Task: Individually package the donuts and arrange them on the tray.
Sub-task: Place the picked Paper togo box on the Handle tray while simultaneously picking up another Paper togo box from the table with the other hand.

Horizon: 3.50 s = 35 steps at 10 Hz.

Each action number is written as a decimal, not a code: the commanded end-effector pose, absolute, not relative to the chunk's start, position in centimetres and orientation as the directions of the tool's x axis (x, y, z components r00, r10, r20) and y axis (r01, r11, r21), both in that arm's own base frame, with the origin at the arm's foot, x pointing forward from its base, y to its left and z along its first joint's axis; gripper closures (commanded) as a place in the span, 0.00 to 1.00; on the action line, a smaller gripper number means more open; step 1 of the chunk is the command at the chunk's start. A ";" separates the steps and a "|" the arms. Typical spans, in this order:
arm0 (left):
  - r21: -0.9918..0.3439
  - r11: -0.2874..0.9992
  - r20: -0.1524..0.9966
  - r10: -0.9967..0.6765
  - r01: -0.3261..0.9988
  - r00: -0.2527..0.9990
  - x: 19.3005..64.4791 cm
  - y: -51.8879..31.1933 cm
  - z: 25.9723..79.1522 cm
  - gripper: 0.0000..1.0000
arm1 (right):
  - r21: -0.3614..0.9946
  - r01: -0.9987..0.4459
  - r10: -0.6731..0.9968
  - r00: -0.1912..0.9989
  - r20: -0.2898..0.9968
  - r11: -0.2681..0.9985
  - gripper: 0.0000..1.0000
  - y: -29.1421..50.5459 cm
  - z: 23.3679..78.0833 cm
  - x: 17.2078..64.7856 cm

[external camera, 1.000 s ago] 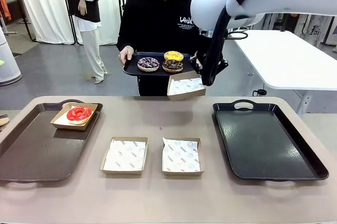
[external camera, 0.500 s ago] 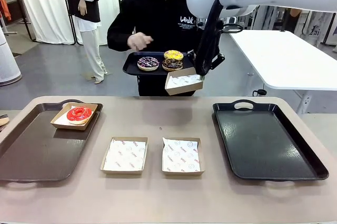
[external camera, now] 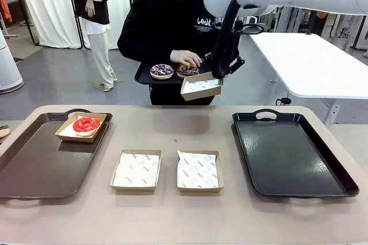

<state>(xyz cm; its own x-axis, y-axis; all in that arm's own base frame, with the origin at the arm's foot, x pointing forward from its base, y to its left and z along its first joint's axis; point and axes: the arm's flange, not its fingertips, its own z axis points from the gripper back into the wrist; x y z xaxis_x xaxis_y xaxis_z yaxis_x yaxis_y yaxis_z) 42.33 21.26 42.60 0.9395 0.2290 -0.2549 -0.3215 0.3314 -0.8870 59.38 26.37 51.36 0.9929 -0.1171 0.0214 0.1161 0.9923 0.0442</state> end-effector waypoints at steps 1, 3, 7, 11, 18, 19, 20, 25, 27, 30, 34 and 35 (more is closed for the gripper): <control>-0.891 0.343 -0.232 0.217 -0.296 0.948 42.0 21.0 42.9 0.00 | 0.046 0.115 -0.116 0.993 0.027 0.992 1.00 26.4 51.4 59.1; -0.891 0.343 -0.232 0.217 -0.296 0.948 42.0 21.0 42.9 0.00 | 0.046 0.115 -0.116 0.993 0.027 0.992 1.00 26.4 51.4 59.1; -0.891 0.343 -0.232 0.217 -0.296 0.948 42.0 21.0 42.9 0.00 | 0.046 0.115 -0.116 0.993 0.027 0.992 1.00 26.4 51.4 59.1; -0.891 0.343 -0.232 0.217 -0.296 0.948 42.0 21.0 42.9 0.00 | 0.046 0.115 -0.116 0.993 0.027 0.992 1.00 26.4 51.4 59.1; -0.891 0.343 -0.232 0.217 -0.296 0.948 42.0 21.0 42.9 0.00 | 0.046 0.115 -0.116 0.993 0.027 0.992 1.00 26.4 51.4 59.1; -0.891 0.343 -0.232 0.217 -0.296 0.948 42.0 21.0 42.9 0.00 | 0.046 0.115 -0.116 0.993 0.027 0.992 1.00 26.4 51.4 59.1; -0.891 0.343 -0.232 0.217 -0.296 0.948 42.0 21.0 42.9 0.00 | 0.046 0.115 -0.116 0.993 0.027 0.992 1.00 26.4 51.4 59.1; -0.866 0.406 -0.242 0.170 -0.292 0.955 42.4 20.4 43.6 0.00 | 0.051 0.050 -0.052 0.998 0.031 0.997 0.99 25.3 51.9 59.0; -0.799 0.522 -0.259 0.150 -0.299 0.954 42.3 17.7 46.0 0.00 | 0.053 0.041 -0.044 0.998 0.046 0.998 0.99 21.1 53.1 57.7; -0.707 0.660 -0.245 0.106 -0.252 0.964 42.2 11.2 49.8 0.00 | 0.065 0.051 -0.058 0.993 0.100 0.997 0.99 13.3 53.5 56.2; -0.557 0.809 -0.221 0.075 -0.188 0.973 41.1 0.5 49.6 0.00 | 0.041 0.085 -0.089 0.991 0.096 0.996 0.99 7.0 49.6 56.1; -0.501 0.848 -0.208 0.075 -0.173 0.975 41.0 -2.5 48.7 0.00 | 0.041 0.096 -0.100 0.989 0.106 0.995 0.99 5.6 48.4 56.2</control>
<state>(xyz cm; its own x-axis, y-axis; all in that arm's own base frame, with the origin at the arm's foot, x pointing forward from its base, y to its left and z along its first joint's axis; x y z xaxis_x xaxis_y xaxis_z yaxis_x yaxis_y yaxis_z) 41.55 -0.58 50.00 0.9754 0.0443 -0.2159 -0.1631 0.8040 -0.5718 56.89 6.37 48.99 0.9902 -0.1116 0.0835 0.1111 0.9938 0.0099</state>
